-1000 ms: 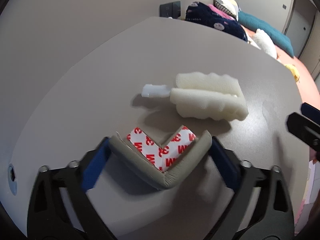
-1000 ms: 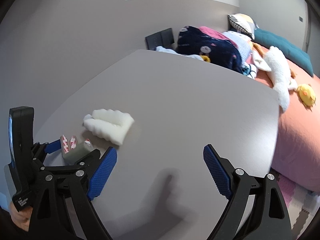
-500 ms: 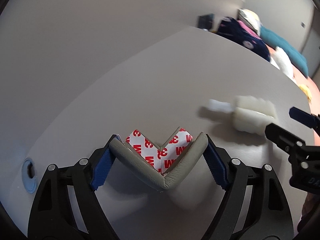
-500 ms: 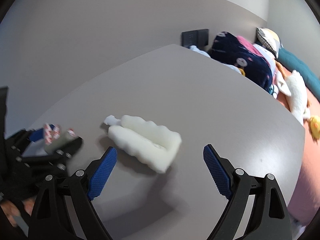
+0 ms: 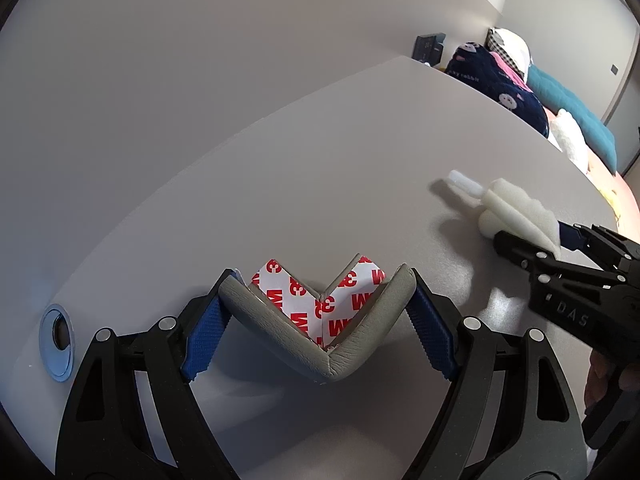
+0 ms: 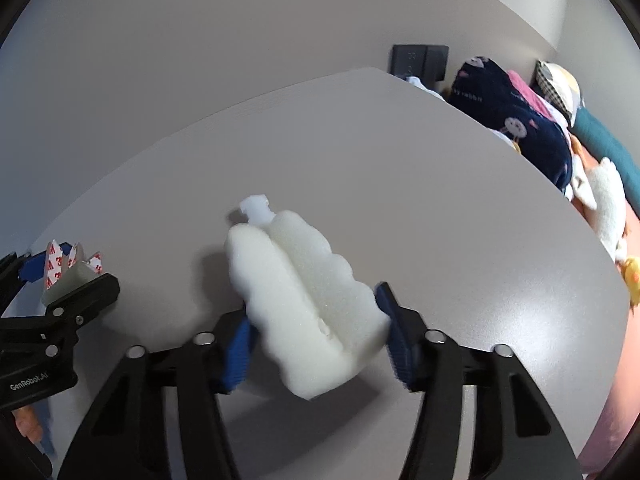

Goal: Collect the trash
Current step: 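Grasp the grey corner guard with the left gripper while the right grasps the white foam, then carry the grey corner guard and white foam over the black bin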

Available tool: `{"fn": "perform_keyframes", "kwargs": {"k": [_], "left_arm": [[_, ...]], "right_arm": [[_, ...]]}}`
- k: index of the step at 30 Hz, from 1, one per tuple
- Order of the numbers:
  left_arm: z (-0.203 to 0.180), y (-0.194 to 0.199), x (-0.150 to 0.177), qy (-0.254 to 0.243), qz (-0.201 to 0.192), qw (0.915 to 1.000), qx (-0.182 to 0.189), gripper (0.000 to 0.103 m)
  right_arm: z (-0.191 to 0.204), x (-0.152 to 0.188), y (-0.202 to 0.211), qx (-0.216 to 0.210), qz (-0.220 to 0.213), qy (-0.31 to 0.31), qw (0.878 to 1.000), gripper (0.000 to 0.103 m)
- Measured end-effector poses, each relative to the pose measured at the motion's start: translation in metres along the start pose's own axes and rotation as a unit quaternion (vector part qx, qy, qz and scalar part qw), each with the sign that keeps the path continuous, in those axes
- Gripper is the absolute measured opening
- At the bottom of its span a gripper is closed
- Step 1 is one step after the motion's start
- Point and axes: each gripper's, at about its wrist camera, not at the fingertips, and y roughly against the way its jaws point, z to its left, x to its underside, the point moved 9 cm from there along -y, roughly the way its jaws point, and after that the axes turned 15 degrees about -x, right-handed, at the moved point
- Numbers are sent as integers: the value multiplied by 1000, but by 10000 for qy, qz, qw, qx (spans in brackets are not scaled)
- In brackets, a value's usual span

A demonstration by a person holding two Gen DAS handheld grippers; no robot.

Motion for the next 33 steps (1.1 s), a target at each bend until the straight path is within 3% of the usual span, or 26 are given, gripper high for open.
{"fn": "perform_keyframes", "kwargs": {"k": [4, 7, 33], "left_arm": [[0, -1, -1, 17, 1, 10000, 20, 80], [-4, 2, -2, -18, -42, 10000, 23, 80], [-54, 82, 23, -580, -522, 9968, 189, 80]], "right_arm": [[-4, 3, 7, -135, -85, -223, 9996, 35], [-7, 8, 14, -252, -154, -362, 9989, 33], [-28, 59, 128, -326, -700, -733, 9943, 33]]}}
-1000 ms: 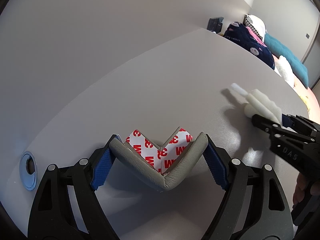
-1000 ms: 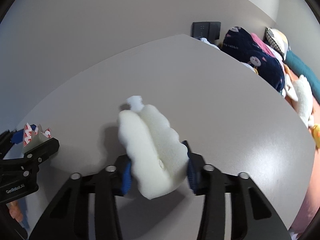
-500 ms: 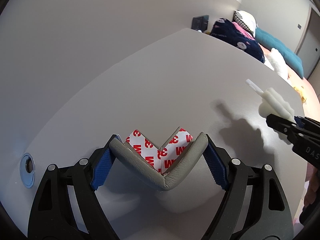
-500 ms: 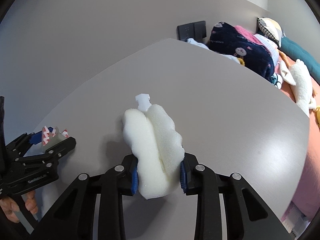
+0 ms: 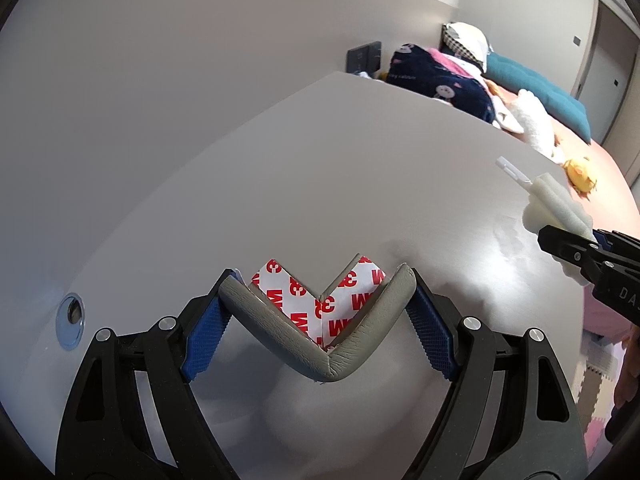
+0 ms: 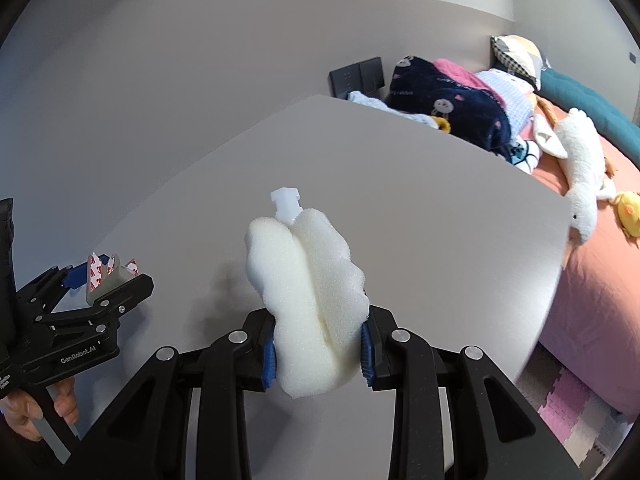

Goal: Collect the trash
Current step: 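Carry the grey corner guard and white foam over the black bin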

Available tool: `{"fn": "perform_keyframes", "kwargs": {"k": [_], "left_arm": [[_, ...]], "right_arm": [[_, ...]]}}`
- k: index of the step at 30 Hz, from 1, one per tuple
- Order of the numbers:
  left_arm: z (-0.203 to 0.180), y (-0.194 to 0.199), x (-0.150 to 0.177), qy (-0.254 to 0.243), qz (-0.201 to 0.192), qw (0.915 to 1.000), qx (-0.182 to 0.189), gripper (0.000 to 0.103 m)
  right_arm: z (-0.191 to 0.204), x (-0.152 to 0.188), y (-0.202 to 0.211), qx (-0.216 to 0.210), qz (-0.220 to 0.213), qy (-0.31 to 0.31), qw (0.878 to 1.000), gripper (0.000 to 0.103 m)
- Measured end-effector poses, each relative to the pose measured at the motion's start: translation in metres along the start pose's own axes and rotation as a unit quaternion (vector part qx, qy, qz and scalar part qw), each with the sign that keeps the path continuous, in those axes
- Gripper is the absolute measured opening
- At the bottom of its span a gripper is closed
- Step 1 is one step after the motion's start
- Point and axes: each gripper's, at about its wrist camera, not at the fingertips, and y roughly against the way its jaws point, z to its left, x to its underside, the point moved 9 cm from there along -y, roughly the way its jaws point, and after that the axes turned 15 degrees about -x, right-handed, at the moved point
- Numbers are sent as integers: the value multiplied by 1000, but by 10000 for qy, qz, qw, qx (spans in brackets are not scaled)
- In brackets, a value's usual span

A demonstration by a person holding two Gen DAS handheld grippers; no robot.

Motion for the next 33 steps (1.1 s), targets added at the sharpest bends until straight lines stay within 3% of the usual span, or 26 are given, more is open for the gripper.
{"fn": "perform_keyframes", "kwargs": {"k": [18, 33], "left_arm": [[-75, 60, 25, -540, -281, 9973, 421, 80], [-151, 93, 49, -1124, -416, 9895, 812, 80]], "right_arm": [[-26, 53, 90, 213, -392, -334, 9984, 35], [-68, 90, 149, 574, -657, -701, 9937, 36]]}}
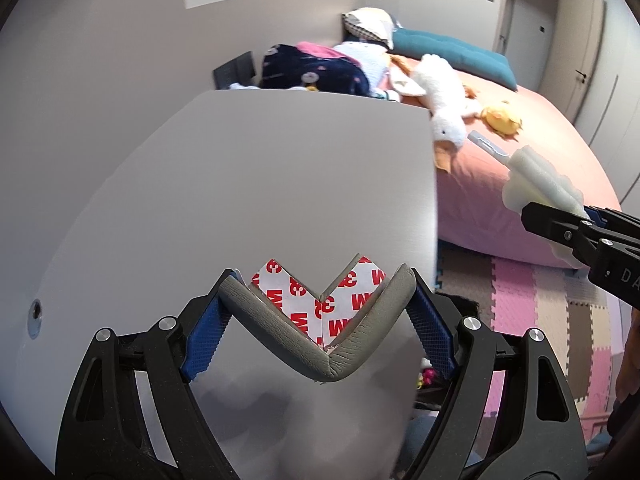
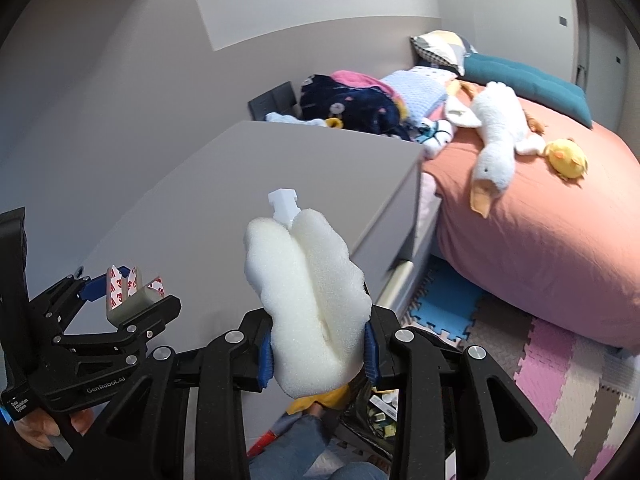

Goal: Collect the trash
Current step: 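Carry the grey corner guard and white foam over the black bin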

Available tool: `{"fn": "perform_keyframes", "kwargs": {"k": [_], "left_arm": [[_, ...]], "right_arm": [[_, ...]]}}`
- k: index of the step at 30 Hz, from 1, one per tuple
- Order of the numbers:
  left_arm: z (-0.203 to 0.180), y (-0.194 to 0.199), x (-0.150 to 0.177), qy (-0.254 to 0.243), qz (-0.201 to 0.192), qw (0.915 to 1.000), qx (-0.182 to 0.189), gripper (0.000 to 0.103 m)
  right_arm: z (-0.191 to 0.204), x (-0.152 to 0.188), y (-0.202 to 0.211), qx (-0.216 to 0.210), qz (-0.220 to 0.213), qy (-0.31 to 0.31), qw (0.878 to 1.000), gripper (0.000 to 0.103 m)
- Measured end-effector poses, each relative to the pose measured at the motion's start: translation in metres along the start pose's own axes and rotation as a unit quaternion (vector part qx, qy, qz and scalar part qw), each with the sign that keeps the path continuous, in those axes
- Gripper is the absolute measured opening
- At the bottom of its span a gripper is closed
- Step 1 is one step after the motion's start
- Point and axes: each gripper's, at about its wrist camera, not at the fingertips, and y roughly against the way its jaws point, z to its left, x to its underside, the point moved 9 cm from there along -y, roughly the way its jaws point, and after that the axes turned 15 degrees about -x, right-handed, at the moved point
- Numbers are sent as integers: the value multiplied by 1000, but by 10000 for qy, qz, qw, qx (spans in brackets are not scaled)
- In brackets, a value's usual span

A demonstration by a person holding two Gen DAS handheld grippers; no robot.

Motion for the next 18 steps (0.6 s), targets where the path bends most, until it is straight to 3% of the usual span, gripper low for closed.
{"fn": "perform_keyframes", "kwargs": {"k": [18], "left_arm": [[-109, 16, 5, -895, -128, 9939, 627, 80]], "right_arm": [[-84, 25, 63, 641, -325, -704, 9949, 37]]}}
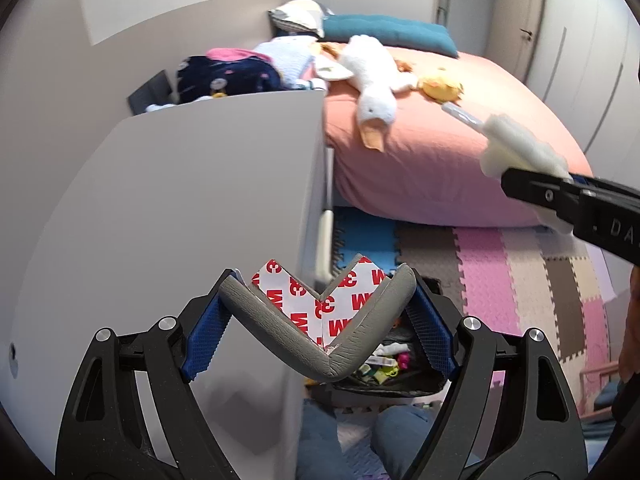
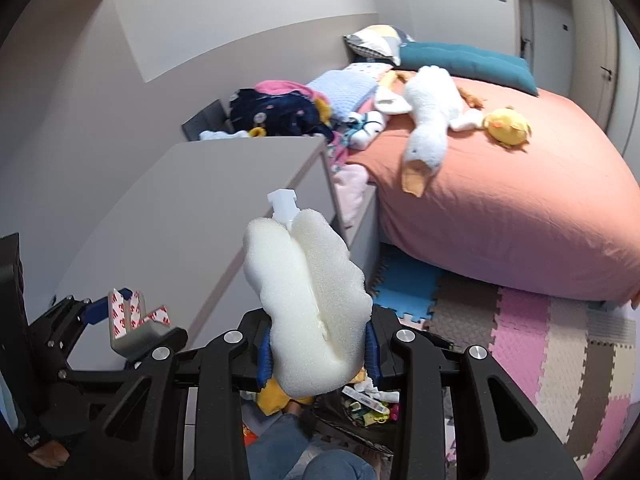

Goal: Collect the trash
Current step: 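Carry the grey corner guard and white foam over the black bin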

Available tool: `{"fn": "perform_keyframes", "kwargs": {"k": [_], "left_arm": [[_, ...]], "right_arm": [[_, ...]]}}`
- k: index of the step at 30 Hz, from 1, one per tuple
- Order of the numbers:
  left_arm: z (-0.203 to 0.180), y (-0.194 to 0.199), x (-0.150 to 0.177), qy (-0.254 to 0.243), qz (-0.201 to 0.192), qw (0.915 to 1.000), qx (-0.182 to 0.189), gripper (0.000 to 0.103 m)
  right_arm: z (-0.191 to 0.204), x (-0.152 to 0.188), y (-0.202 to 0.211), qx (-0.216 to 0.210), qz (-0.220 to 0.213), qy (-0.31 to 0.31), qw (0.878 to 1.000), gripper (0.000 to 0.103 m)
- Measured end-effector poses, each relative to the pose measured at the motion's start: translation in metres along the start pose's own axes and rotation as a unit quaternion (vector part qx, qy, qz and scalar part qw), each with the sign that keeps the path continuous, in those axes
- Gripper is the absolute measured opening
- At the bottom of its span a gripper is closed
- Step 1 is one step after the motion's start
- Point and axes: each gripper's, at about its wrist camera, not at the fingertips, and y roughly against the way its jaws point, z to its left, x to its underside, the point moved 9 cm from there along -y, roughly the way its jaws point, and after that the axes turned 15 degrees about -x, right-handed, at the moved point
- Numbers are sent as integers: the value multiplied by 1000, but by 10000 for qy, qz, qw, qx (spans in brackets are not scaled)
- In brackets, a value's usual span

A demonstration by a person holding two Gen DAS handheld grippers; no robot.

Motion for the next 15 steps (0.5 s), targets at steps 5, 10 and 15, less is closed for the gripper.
{"fn": "perform_keyframes", "kwargs": {"k": [5, 10, 15], "left_arm": [[-30, -1, -2, -249, -4, 9996, 153, 80], [-54, 0, -3, -443, -40, 9984, 336, 80], [-73, 1, -3, -607, -66, 9971, 456, 80]], "right_arm": [[-22, 3, 9, 152, -33, -152, 9998, 37], [-45, 5, 14, 307, -48, -346, 9989, 37], [-65, 10, 18, 417, -37, -501, 9979, 37]]}}
